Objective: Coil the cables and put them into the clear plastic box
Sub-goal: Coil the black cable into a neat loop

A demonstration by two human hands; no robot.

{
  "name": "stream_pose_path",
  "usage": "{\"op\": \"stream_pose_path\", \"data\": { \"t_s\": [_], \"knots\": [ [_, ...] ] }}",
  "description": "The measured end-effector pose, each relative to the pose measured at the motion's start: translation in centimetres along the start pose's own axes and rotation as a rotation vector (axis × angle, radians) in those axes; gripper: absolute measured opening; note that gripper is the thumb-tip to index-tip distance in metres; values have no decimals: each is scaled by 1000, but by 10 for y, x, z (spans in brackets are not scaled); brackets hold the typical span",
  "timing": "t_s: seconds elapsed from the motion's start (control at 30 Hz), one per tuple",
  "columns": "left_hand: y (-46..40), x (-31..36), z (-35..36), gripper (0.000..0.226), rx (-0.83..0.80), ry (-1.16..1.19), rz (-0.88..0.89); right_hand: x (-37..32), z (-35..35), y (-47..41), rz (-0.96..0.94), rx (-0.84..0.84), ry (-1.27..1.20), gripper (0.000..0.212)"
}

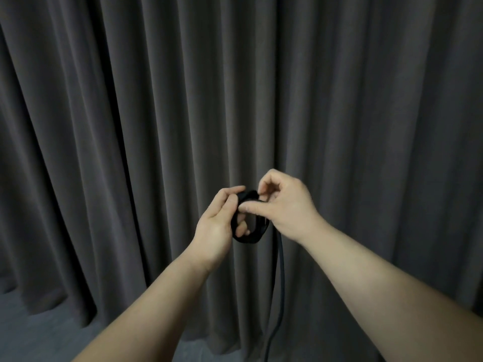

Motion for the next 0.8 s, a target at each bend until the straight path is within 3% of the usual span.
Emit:
{"op": "stream_pose_path", "data": {
  "t_s": [0.07, 0.13, 0.23, 0.33, 0.4, 0.5, 0.6, 0.8],
  "knots": [
    [0, 2, 2, 24, -6, 20, 7, 4, -5, -2, 35, 46, 102, 46],
    [-2, 3, 1, 22, 0, 3, 27, 5, -5, -2, 49, -9, 95, 43],
    [-6, 2, -9, 21, 64, -69, 69, 8, 5, 7, 143, -269, -119, 29],
    [-8, 2, -14, 22, 89, -109, 67, 15, 13, 27, 360, -564, -287, 23],
    [-9, 1, -14, 23, 87, -128, 64, 17, 13, 33, 441, -645, -355, 19],
    [-9, -1, -16, 22, 95, -147, 38, 17, 5, 21, 429, -436, -437, 13],
    [-7, -6, -11, 21, 30, -180, -2, 15, -4, 1, 271, -171, -376, 12],
    [-3, -6, -5, 20, -102, -172, -13, 28, -3, -12, 249, 23, -319, 26]
  ]
}}
Point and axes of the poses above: each hand's wrist, its own y-axis away from the middle knuckle, its own z-axis out of the palm, x = y × z, the point moved 4 cm from there along -y, towards the middle knuckle, and after that the axes turned 5 degrees about -z, right-handed, at the moved point
